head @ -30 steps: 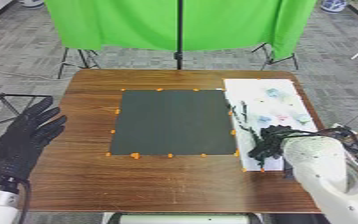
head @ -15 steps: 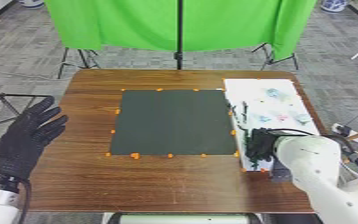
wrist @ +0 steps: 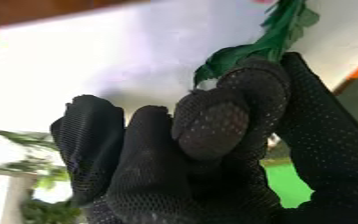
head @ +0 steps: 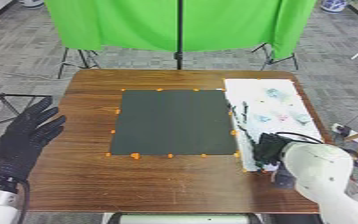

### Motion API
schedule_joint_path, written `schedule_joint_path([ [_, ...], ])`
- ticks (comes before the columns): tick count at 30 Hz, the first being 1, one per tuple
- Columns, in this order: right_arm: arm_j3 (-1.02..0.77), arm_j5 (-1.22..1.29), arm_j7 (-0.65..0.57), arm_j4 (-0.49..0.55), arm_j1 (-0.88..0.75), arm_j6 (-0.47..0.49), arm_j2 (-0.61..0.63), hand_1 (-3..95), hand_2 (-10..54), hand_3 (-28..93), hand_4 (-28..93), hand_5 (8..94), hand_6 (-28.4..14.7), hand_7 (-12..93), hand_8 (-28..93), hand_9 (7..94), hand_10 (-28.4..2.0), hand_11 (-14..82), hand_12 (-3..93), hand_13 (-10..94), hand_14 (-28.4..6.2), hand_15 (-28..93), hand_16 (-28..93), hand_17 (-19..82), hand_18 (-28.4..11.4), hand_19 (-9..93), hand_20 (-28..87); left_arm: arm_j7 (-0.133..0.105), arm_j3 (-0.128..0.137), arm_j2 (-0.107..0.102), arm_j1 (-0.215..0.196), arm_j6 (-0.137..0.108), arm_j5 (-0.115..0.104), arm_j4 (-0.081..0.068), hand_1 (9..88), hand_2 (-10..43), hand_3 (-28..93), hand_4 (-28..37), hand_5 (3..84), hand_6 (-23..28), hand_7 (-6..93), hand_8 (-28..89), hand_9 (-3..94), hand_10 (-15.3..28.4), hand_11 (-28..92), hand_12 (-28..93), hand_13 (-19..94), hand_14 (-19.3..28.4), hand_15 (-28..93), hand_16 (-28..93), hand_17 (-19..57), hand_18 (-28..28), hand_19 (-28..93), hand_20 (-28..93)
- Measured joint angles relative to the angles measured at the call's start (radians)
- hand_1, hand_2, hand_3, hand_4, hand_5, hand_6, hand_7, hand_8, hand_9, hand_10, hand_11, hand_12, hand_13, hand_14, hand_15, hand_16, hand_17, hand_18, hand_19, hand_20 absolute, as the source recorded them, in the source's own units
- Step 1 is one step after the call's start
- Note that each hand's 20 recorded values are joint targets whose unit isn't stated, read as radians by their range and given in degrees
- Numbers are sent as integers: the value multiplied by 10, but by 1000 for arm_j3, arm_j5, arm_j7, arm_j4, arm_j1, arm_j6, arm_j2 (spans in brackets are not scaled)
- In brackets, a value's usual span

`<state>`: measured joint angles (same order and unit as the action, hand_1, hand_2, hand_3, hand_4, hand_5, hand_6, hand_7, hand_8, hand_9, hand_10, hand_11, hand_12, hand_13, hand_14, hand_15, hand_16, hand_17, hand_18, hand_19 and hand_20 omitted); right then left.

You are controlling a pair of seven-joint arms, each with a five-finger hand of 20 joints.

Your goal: Arrange flowers

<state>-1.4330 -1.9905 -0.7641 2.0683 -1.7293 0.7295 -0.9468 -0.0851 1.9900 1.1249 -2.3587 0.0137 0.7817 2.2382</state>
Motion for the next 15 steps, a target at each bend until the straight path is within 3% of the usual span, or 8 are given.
schedule_joint_path([
  [4, -50, 128, -71, 10, -12, 24, -1, 327, -35, 910, -151, 873, -8, 764, -104, 937, -75, 620, 194, 937, -32, 803, 276, 603, -217, 932, 618, -1, 1, 0, -1, -2, 0, 0, 257, -72, 684, -275, 293, 6, 230, -114, 238, 101, 208, 153, 213, 138, 291, 8, -99, 231, 444, 55],
  [15, -144, 338, -103, 88, 23, 13, 2, 331, -35, 906, -145, 879, -9, 752, -95, 937, -71, 620, 190, 937, -29, 808, 262, 613, -214, 932, 617, -19, 20, -6, -20, -27, -2, 8, 257, -73, 687, -271, 293, 7, 232, -115, 237, 102, 211, 153, 213, 137, 296, 6, -98, 231, 447, 57],
])
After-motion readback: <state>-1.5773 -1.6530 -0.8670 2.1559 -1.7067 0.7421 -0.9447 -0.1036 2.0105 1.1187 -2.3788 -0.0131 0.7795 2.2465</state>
